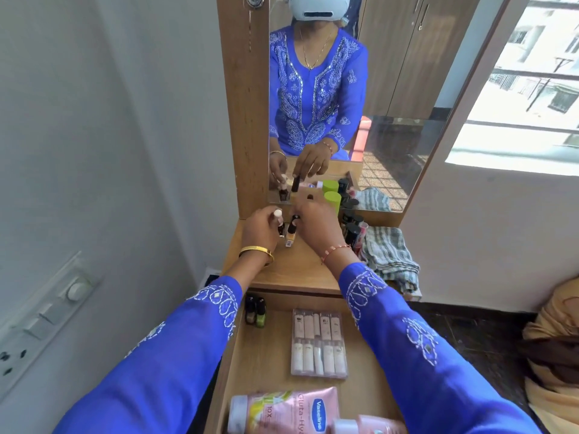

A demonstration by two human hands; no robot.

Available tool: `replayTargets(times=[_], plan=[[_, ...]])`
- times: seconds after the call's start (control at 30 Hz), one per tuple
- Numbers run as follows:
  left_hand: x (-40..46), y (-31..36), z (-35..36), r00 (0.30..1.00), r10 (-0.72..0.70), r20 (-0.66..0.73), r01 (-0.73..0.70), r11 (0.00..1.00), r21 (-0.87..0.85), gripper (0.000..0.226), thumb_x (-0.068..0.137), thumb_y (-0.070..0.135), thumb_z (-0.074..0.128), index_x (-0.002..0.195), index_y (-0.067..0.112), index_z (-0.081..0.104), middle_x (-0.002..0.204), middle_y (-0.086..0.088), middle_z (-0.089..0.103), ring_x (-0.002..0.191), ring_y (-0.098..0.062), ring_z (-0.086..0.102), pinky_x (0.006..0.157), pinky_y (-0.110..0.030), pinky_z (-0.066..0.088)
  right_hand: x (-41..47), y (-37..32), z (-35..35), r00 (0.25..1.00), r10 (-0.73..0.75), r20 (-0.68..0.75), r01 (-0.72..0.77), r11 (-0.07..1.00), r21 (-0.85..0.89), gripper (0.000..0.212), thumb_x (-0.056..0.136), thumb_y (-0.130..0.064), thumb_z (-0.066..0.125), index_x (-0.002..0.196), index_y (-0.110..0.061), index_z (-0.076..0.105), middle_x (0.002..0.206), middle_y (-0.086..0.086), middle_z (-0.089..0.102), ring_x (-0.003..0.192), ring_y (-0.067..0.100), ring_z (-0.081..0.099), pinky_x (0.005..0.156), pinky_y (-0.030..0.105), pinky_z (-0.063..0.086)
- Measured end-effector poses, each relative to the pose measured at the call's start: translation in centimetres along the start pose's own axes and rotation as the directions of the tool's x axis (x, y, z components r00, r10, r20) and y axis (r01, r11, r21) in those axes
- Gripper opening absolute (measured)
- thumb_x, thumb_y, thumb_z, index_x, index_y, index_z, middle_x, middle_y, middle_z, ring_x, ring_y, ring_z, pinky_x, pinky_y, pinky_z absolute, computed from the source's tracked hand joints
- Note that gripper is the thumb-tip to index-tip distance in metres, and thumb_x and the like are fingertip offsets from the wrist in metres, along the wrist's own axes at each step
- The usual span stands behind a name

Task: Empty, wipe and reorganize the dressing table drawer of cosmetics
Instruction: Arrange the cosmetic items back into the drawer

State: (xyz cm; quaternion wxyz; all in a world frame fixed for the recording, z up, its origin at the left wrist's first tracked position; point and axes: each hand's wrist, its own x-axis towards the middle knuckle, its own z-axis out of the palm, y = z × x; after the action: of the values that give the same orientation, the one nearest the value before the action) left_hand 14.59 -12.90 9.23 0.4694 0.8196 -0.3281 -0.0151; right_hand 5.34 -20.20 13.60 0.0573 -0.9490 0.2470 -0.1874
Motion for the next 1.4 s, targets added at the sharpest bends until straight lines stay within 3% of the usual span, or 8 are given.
replayTargets(times=[0.13,0.33,0.47,0.6,0.73,0.8,0.97,1.4], plan=[[-2.7,0.0,-2.1,0.997,0.032,-0.071,-0.038,0.996,-0.083,0.021,0.087,0.006,0.054,0.105,0.007,0.066,0.102,-0.015,0.067,0.095,-0.028,0.061,0.076,-0.026,0.041,-3.7,-0.8,-0.4,0.995,0.046,-0.083,-0.024,0.969,0.246,0.017,0.083,-0.004,0.055,0.097,-0.006,0.066,0.094,0.013,0.066,0.092,0.03,0.057,0.074,0.032,0.042],[-8.3,-0.9,-4.0,0.987,-0.052,-0.152,0.016,0.973,-0.232,0.024,0.087,0.007,0.055,0.109,0.006,0.064,0.105,-0.012,0.067,0.094,-0.023,0.061,0.079,-0.023,0.041,-9.2,-2.0,0.6,0.994,0.06,-0.093,-0.023,0.932,0.362,0.018,0.085,-0.007,0.059,0.1,-0.01,0.067,0.096,0.007,0.065,0.091,0.022,0.054,0.078,0.029,0.044],[-11.0,-2.4,-4.0,0.988,-0.072,-0.133,0.034,0.962,-0.27,0.024,0.087,0.006,0.055,0.109,0.009,0.064,0.107,-0.008,0.066,0.095,-0.018,0.059,0.079,-0.023,0.042,-11.7,-2.4,1.7,0.996,0.077,-0.041,-0.057,0.931,0.361,0.019,0.083,-0.007,0.059,0.1,-0.011,0.067,0.096,0.005,0.065,0.09,0.021,0.055,0.074,0.024,0.039],[-13.9,-4.9,-3.9,0.977,-0.1,-0.189,0.05,0.966,-0.253,0.022,0.087,0.007,0.056,0.107,0.008,0.065,0.106,-0.01,0.067,0.096,-0.02,0.061,0.081,-0.024,0.043,-12.9,-2.6,2.7,0.994,0.087,0.072,-0.108,0.924,0.368,0.02,0.083,-0.007,0.058,0.101,-0.01,0.067,0.095,0.008,0.064,0.089,0.023,0.057,0.076,0.031,0.047],[-16.1,-5.7,-4.1,0.946,-0.118,-0.301,0.043,0.968,-0.246,0.025,0.086,0.012,0.057,0.108,0.002,0.064,0.097,0.0,0.06,0.087,-0.016,0.056,0.072,0.002,0.036,-13.2,-2.7,4.4,0.977,0.073,0.201,-0.133,0.942,0.307,0.022,0.084,-0.005,0.055,0.103,-0.009,0.066,0.102,0.009,0.064,0.093,0.027,0.06,0.08,0.035,0.05],[-16.8,-5.9,-4.1,0.943,-0.136,-0.304,0.058,0.966,-0.251,0.023,0.087,0.005,0.058,0.109,0.0,0.064,0.097,0.001,0.056,0.087,-0.013,0.052,0.07,0.007,0.033,-13.1,-2.7,5.2,0.966,0.06,0.251,-0.125,0.961,0.248,0.024,0.085,-0.005,0.052,0.105,-0.009,0.065,0.107,0.01,0.062,0.098,0.027,0.059,0.08,0.034,0.049],[-17.9,-6.8,-4.1,0.931,-0.162,-0.328,0.068,0.958,-0.279,0.023,0.086,0.001,0.057,0.108,0.002,0.064,0.09,0.005,0.055,0.077,0.0,0.052,0.07,0.004,0.038,-12.4,-3.0,6.8,0.947,0.04,0.318,-0.096,0.982,0.162,0.028,0.086,-0.003,0.049,0.111,-0.008,0.062,0.113,0.011,0.059,0.101,0.029,0.058,0.083,0.034,0.048],[-17.8,-8.2,-4.3,0.939,-0.118,-0.322,0.034,0.966,-0.256,0.021,0.086,0.004,0.058,0.106,0.006,0.065,0.088,0.009,0.056,0.079,0.006,0.054,0.071,0.0,0.042,-11.7,-4.4,10.0,0.955,0.104,0.277,-0.164,0.966,0.202,0.03,0.086,0.005,0.045,0.111,-0.002,0.061,0.11,0.016,0.057,0.096,0.034,0.059,0.081,0.034,0.05]])
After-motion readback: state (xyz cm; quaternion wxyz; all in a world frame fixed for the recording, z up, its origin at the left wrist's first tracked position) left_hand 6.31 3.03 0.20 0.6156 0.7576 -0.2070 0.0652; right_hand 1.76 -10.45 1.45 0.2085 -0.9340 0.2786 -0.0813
